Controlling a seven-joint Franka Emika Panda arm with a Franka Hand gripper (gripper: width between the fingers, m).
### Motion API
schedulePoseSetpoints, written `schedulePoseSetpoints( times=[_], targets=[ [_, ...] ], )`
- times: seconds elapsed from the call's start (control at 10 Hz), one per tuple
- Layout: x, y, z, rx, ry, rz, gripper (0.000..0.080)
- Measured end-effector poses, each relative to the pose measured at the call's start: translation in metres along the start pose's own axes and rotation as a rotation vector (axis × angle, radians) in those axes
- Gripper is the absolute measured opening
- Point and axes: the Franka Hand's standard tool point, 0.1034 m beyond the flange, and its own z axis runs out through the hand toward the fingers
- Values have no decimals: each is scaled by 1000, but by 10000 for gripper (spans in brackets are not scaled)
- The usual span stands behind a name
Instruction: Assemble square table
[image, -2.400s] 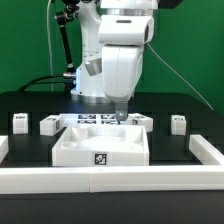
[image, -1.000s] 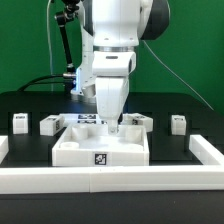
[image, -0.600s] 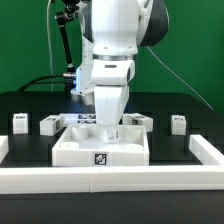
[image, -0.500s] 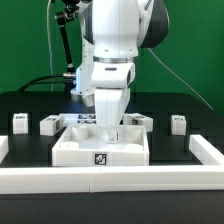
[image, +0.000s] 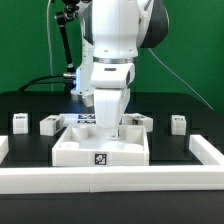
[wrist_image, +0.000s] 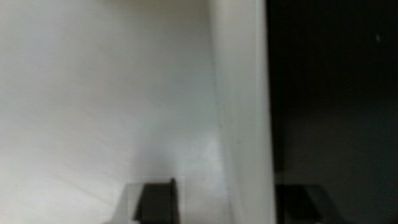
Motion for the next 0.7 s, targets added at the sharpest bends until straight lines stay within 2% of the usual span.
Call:
schedulePoseSetpoints(
  times=[0.1, 0.2, 0.7],
  targets=[
    [0, 1, -1, -5, 1, 0, 126],
    [0, 1, -1, -5, 1, 0, 61],
    [0, 1, -1, -5, 1, 0, 61]
  ],
)
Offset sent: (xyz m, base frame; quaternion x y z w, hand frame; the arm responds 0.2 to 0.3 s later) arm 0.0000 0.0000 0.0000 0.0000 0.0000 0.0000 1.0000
